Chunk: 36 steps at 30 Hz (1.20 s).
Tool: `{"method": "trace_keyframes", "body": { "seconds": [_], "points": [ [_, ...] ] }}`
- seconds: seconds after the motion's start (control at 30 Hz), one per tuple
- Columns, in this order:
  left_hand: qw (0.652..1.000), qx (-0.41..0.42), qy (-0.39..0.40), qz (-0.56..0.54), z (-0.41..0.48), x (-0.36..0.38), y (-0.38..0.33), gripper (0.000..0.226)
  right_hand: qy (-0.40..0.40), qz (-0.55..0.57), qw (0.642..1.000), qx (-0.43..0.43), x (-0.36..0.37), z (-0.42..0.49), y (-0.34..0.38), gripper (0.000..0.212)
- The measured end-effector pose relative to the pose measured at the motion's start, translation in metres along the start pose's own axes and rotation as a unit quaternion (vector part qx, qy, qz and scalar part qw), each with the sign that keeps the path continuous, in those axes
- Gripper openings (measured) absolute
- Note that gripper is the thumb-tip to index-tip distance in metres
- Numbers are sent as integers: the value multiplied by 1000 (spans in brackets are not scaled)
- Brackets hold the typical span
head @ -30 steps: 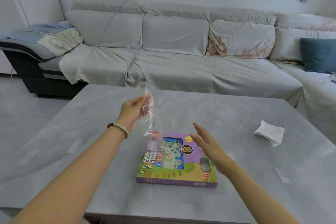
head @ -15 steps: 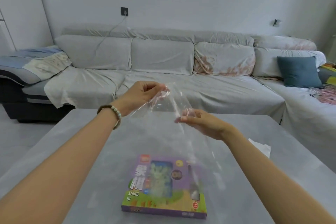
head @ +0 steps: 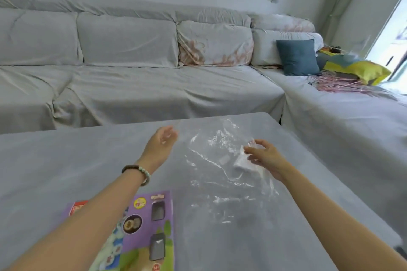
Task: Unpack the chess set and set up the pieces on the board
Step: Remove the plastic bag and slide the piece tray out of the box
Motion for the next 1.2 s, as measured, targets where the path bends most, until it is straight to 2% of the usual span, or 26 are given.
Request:
{"method": "trace_keyframes", "body": {
  "seconds": [0.1, 0.17, 0.27, 0.33, 0.4, 0.47, 0.57, 0.63, 0.7, 0.9, 1.0, 1.1, 1.2],
  "points": [
    [999, -28, 38, 22, 2, 46, 36, 45, -75, -37, 996, 11, -48, 27, -23, 48],
    [995, -53, 73, 37, 1, 75, 53, 49, -129, -59, 990, 6, -69, 39, -37, 60],
    [990, -70, 103, 73, -4, 106, 74, 51, -181, -237, 954, -39, -70, 57, -53, 82],
    [986, -68, 102, 112, -8, 117, 85, 52, -141, -369, 911, -116, -42, 63, -56, 72],
    [983, -54, 86, 155, -10, 122, 93, 51, -58, -461, 868, -175, -1, 65, -58, 60],
    [981, -45, 57, 177, -10, 121, 98, 49, 2, -536, 826, -176, 32, 69, -69, 59],
    [979, -42, 36, 199, -10, 115, 102, 50, 31, -591, 795, -135, 38, 79, -95, 72],
    [975, -38, 38, 215, -11, 111, 103, 51, 17, -595, 790, -148, 19, 78, -111, 91],
    [972, -26, 42, 229, -13, 108, 103, 50, 5, -583, 793, -177, -7, 71, -123, 102],
    [977, 5, 65, 202, -37, 112, 99, 42, 13, -558, 814, -161, -57, 31, -134, 86],
    [972, 38, 71, 219, -54, 106, 91, 40, -6, -461, 875, -147, -36, 19, -114, 65],
    [971, 49, 59, 224, -74, 79, 81, 43, -12, -323, 929, -181, 18, 0, -82, 59],
    [944, 89, 87, 305, -95, 33, 75, 81, 42, -207, 968, -134, 88, -31, -73, 58]
  ]
}}
Point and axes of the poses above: each hand's wrist, its own z-axis towards the middle knuckle, its own x-axis out of the palm, y = z × x, the point moved 2 cm from there along z, towards the middle knuckle, and after that the axes turned 4 degrees about x, right-handed, at the moved point
